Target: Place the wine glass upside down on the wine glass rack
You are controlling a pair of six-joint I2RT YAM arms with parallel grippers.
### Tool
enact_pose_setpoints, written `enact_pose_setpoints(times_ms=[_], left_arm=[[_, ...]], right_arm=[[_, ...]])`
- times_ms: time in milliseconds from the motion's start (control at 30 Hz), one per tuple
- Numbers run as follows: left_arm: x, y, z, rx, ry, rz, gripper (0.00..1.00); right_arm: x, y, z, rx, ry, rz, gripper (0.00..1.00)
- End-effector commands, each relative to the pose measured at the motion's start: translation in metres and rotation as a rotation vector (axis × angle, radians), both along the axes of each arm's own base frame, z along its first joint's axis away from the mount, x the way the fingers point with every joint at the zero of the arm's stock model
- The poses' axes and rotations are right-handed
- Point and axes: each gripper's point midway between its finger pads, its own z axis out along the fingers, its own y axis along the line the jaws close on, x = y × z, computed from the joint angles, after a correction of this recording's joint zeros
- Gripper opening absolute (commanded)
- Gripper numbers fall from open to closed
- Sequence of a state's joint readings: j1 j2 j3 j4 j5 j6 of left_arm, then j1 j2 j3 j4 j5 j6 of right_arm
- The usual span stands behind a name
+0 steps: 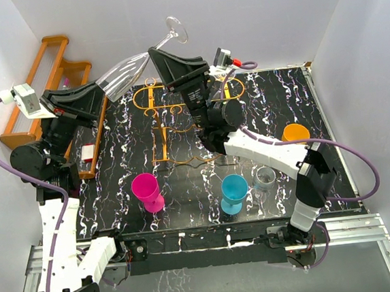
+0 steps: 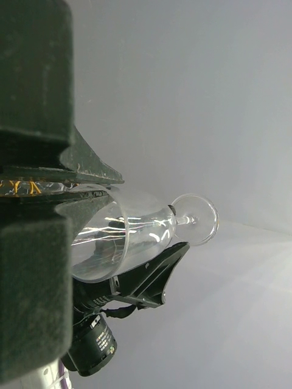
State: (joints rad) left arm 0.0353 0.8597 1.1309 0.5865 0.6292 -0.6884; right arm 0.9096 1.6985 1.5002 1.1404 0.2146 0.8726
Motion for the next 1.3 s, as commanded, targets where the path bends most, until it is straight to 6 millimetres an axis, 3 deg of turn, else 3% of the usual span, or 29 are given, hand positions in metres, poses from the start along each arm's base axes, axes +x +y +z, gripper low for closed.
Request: enact_pose_setpoints(times_ms=[0, 100, 333, 367, 433, 567, 667, 833, 1033, 1267], left_arm=[[-0.018, -0.001, 0.015, 0.003, -0.080, -0.001, 0.00], [-0.019, -0.002, 0.015, 0.010, -0.082, -0.003, 0.00], [-0.019, -0.003, 0.014, 0.018, -0.084, -0.003, 0.00], [-0.019, -0.004, 0.013, 0.018, -0.082, -0.004, 0.00], [-0.018, -0.004, 0.012, 0.021, -0.077, -0.004, 0.00], [-0.012, -0.003, 0.008, 0.024, -0.045, 0.011, 0.02], [-0.002, 0.002, 0.001, 0.012, 0.008, 0.044, 0.30], [0.004, 0.004, -0.004, 0.040, 0.048, 0.068, 0.78], [0.011, 0.002, -0.031, 0.113, 0.182, 0.075, 0.97], [-0.004, -0.002, -0.086, 0.488, 0.335, 0.042, 0.97]], right_arm=[[-0.009, -0.009, 0.024, 0.075, -0.042, 0.014, 0.41], [-0.009, -0.010, 0.025, 0.087, -0.051, 0.014, 0.35], [-0.010, -0.002, 0.025, 0.093, -0.060, 0.038, 0.30], [-0.007, 0.003, 0.020, 0.085, -0.053, 0.042, 0.28], [-0.008, 0.005, 0.019, 0.085, -0.056, 0.050, 0.11], [-0.009, 0.005, 0.020, 0.082, -0.060, 0.052, 0.08], [-0.012, -0.001, 0.025, 0.075, -0.078, 0.017, 0.08], [-0.021, -0.032, 0.048, 0.035, -0.099, -0.137, 0.08], [-0.037, -0.066, 0.063, -0.109, -0.171, -0.353, 0.08], [-0.057, -0.112, 0.047, -0.413, -0.197, -0.579, 0.08]])
